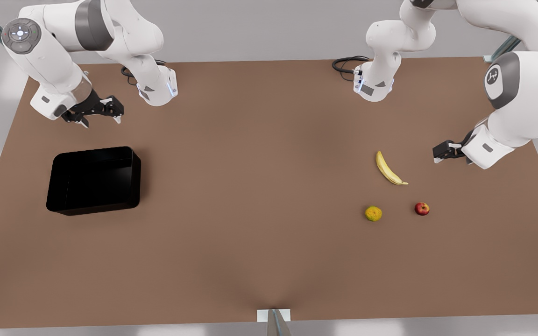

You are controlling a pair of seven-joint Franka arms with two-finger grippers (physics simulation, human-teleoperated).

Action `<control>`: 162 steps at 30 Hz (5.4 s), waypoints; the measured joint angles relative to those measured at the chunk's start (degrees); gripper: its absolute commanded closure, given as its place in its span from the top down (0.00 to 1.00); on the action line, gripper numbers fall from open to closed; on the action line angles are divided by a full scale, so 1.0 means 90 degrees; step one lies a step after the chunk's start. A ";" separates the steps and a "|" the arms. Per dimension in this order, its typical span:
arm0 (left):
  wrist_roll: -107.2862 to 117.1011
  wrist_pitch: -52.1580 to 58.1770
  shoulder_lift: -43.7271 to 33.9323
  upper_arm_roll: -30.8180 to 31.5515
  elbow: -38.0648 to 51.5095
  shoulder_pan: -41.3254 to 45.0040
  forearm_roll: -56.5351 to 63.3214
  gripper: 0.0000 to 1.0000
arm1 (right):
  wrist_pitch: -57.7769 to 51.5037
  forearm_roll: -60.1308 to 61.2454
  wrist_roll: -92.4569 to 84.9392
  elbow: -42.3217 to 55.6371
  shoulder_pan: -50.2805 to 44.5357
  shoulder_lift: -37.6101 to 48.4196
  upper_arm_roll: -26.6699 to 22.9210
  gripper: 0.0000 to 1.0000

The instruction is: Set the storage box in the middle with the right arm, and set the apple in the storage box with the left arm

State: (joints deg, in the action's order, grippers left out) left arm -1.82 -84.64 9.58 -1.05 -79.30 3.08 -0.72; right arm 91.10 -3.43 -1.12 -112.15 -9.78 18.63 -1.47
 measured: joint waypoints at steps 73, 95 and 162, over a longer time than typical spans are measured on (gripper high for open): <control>0.3865 -0.1022 0.4355 -0.2023 -0.2556 -0.1601 -0.9788 1.00 | 0.3833 0.0566 -0.5022 0.0596 0.2977 -0.5742 -0.1683 0.21; 0.3562 -0.1382 0.4551 -0.1874 -0.2616 -0.1607 -1.0055 1.00 | 0.0874 0.2281 0.1501 0.3343 -0.2072 -0.5557 -0.0901 0.21; 0.6167 -0.3388 0.3201 0.2594 0.0447 -0.0193 -0.4070 0.21 | -0.0122 -0.0303 -0.0355 0.1025 0.0758 -0.1583 0.0289 1.00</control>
State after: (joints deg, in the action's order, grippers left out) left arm 53.68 -115.13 38.39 22.29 -75.27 1.34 -37.35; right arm 90.00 -6.15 -4.31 -102.92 -2.96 4.38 1.14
